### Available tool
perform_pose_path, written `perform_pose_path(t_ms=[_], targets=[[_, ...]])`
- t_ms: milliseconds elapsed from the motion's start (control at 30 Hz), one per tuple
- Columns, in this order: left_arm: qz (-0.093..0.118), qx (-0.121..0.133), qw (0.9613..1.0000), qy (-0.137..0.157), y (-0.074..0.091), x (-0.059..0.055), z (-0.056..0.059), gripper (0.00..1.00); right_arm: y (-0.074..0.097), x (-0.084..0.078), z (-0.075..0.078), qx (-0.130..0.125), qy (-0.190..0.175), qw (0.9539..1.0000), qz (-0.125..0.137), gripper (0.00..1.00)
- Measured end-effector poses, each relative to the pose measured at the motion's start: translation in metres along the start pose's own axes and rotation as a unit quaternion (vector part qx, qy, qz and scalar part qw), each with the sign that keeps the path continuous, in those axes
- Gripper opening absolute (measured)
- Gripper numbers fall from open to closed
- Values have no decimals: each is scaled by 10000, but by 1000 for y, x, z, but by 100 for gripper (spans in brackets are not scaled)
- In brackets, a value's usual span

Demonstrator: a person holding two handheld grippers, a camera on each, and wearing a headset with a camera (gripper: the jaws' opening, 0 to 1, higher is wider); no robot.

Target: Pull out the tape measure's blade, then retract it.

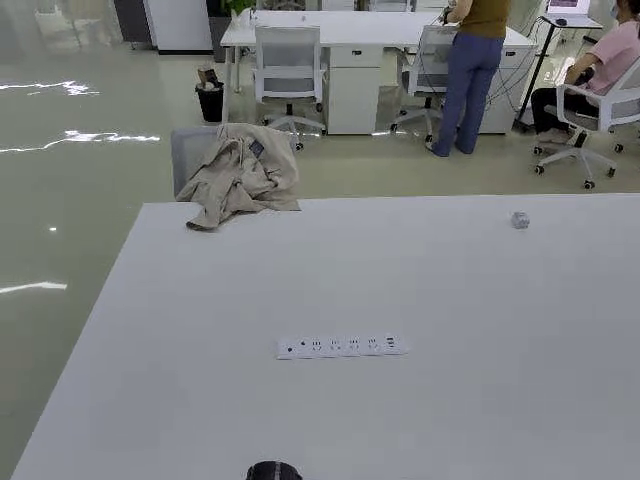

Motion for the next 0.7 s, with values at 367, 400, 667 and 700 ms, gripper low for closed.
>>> perform_pose_path(t_ms=[367, 400, 667, 700], targets=[[3, -36, 10000, -19, 19, -6, 7, 91, 20, -6, -14, 3, -66, 10000, 13, 90], [-8, -31, 10000, -49, 20, -6, 7, 92, 21, -5, -15, -15, -68, 10000, 24, 90], [39, -78, 10000, 46, 35, -5, 12, 94, 38, 2, -27, -41, -45, 9999, 114, 91], [40, -62, 10000, 53, 37, -5, 11, 94, 39, 2, -28, -44, -50, 9999, 130, 91]])
Point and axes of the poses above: the centre of the closed fingertips' face, and the gripper's own axes: y roughly backward along the fingers, z roughly to its right, x roughly out of its top, the point moved 3 cm from there along y, roughly backward along the fingers, and after that the axes turned 8 degrees about y, right-handed, at the moved point
